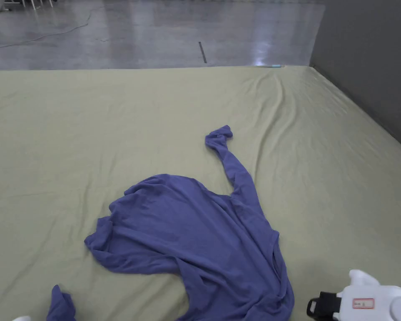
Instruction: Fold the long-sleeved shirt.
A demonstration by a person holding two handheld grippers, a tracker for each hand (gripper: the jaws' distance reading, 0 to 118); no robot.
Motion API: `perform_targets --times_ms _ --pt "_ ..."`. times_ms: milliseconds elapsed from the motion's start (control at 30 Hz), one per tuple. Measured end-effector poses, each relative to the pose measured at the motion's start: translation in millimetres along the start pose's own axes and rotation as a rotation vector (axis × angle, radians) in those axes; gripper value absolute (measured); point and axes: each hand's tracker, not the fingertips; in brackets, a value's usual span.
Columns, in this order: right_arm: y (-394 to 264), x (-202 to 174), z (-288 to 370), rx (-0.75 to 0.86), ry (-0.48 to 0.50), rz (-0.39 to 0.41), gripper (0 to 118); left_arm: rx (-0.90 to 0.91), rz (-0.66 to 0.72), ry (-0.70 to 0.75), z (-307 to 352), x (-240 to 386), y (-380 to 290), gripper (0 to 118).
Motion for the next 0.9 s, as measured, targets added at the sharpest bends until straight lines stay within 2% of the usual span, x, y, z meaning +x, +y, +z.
perform_targets --times_ms 33,67,100,133,200,267,300,333,367,400,433,500,567,600,633,667,700,733,767,833,900 --pt "2.0 -9.2 13.7 0.041 0.009 0.033 54 0.057 -0.010 -0.040 8.3 5.4 0.8 118" --pt "-3.6 -23.0 28.0 0.103 0.015 0.093 101 0.173 -0.006 -0.176 33.3 13.1 5.5 118" --pt "-8.6 -32.2 37.7 0.142 0.037 0.122 118 0.143 -0.035 -0.178 41.8 20.7 2.6 118" --pt "-19.7 -44.5 48.0 0.245 0.087 0.153 118 0.137 -0.041 -0.193 51.3 30.3 2.4 118" --pt "-33.2 -64.2 51.9 0.206 0.117 0.236 118 0.116 -0.081 -0.195 59.7 45.7 -2.3 118" --pt "-53.6 -80.7 40.2 0.122 0.089 0.289 118 0.014 -0.129 -0.189 34.0 54.1 -14.8 118" --pt "-63.7 -85.8 34.4 0.112 0.097 0.312 96 -0.028 -0.162 -0.179 30.2 60.3 -21.2 81" --pt "-67.8 -89.6 33.6 0.132 0.074 0.343 45 -0.036 -0.187 -0.165 27.4 68.5 -27.8 3" --pt "-76.1 -99.3 26.1 0.145 0.016 0.403 3 -0.004 -0.228 -0.099 17.1 78.6 -30.8 0" --pt "-81.9 -106.2 17.3 0.132 -0.017 0.447 3 0.006 -0.269 -0.034 13.9 82.6 -25.7 0" --pt "-87.9 -109.4 8.7 0.129 -0.002 0.470 3 -0.022 -0.267 -0.102 5.3 90.9 -11.0 0" --pt "-84.9 -113.6 3.7 0.086 0.101 0.447 3 -0.026 -0.247 -0.189 -4.2 104.1 26.7 0" --pt "-86.0 -117.6 -8.3 0.059 0.122 0.434 3 0.075 -0.292 -0.168 -10.1 128.5 86.2 0" --pt "-78.6 -119.5 -3.0 0.053 0.125 0.431 3 0.115 -0.318 -0.167 -15.6 140.0 115.6 40" --pt "-78.3 -119.8 -6.7 0.040 0.139 0.431 3 0.157 -0.328 -0.168 -25.2 158.7 152.7 106" --pt "-79.3 -119.4 -11.4 0.030 0.148 0.431 3 0.191 -0.326 -0.134 -38.6 175.1 187.1 118" --pt "-80.8 -118.5 -15.7 0.025 0.146 0.429 3 0.153 -0.324 -0.084 -57.8 188.1 215.9 117" --pt "-78.0 -119.9 -14.2 0.013 0.146 0.426 3 0.211 -0.323 -0.143 -74.7 200.4 236.2 118" --pt "-78.7 -117.2 -18.9 -0.005 0.146 0.423 3 0.170 -0.355 -0.068 -86.3 218.0 273.5 118" --pt "-80.8 -108.9 -28.0 -0.035 0.137 0.408 3 0.090 -0.381 -0.007 -117.7 244.7 314.6 118" --pt "-76.9 -102.9 -32.4 -0.060 0.126 0.397 3 0.022 -0.384 -0.055 -152.6 246.3 319.2 118"
